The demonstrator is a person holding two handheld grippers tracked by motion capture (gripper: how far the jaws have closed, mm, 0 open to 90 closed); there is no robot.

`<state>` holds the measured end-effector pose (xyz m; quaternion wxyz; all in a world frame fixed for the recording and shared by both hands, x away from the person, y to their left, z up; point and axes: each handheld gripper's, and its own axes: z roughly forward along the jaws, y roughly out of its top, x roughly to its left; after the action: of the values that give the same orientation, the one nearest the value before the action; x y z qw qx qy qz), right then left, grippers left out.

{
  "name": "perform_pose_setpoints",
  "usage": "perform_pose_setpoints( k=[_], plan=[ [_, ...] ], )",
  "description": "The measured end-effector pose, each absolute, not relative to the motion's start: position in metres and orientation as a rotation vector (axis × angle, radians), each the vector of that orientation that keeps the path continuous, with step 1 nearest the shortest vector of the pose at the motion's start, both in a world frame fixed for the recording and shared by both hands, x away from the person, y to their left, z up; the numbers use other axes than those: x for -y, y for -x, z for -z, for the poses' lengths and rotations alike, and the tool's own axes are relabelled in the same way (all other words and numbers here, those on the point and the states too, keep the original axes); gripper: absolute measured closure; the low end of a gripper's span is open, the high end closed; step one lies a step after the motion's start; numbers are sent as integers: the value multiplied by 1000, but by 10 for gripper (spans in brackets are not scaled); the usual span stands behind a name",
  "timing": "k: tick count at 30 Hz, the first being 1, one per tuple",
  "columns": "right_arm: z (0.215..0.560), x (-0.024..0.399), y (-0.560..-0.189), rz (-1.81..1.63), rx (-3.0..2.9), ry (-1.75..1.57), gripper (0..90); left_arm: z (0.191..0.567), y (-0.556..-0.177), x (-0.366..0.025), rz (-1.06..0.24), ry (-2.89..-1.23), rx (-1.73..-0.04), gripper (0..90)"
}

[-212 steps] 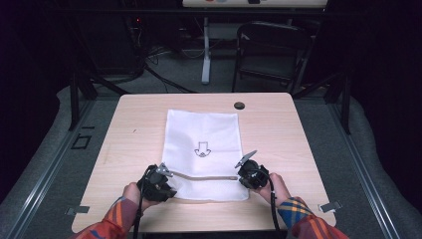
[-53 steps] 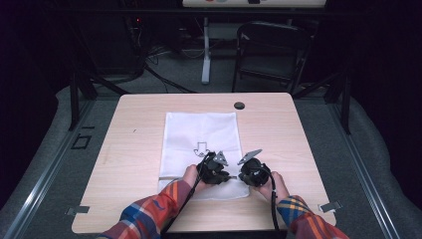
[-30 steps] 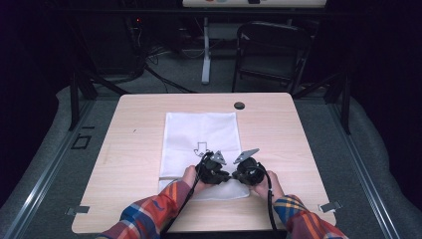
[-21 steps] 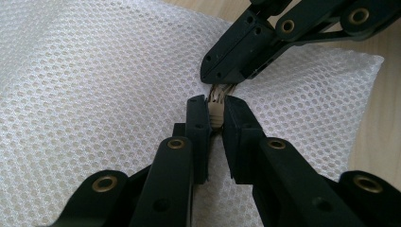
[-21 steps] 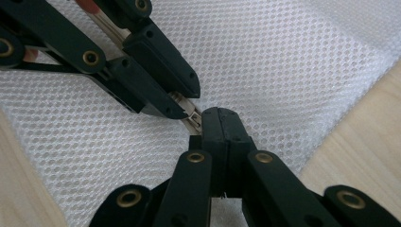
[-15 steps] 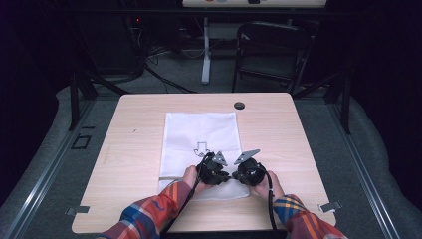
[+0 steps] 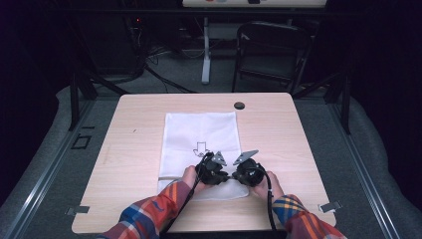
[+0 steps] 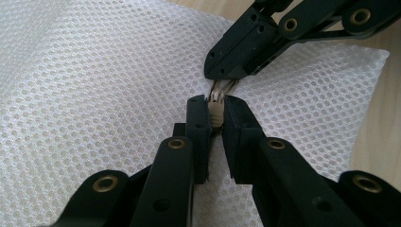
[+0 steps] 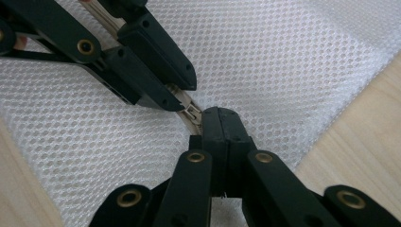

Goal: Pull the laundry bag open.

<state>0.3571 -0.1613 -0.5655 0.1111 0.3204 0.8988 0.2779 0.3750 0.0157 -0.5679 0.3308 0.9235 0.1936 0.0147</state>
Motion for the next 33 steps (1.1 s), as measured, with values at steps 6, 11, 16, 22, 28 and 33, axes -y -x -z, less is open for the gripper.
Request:
perform_pose_setpoints(
  k=[6, 11, 16, 22, 28, 33],
  plan=[
    [565, 161, -357, -818, -2639, -951, 900, 565, -377, -26, -55, -2426, -532, 814],
    [565, 161, -357, -814, -2644, -951, 900, 563, -374, -32, -48, -2425, -523, 813],
    [565, 161, -357, -820, -2644, -950, 900, 563, -373, -34, -41, -2427, -522, 813],
    [565, 162, -358, -802, -2651, -941, 900, 562, -372, -36, -40, -2424, -526, 813],
    [565, 162, -357, -815, -2650, -952, 900, 562, -372, -36, -52, -2436, -523, 813],
    [564, 169, -358, -782, -2639, -957, 900, 560, -377, -58, -53, -2421, -592, 813]
  ],
)
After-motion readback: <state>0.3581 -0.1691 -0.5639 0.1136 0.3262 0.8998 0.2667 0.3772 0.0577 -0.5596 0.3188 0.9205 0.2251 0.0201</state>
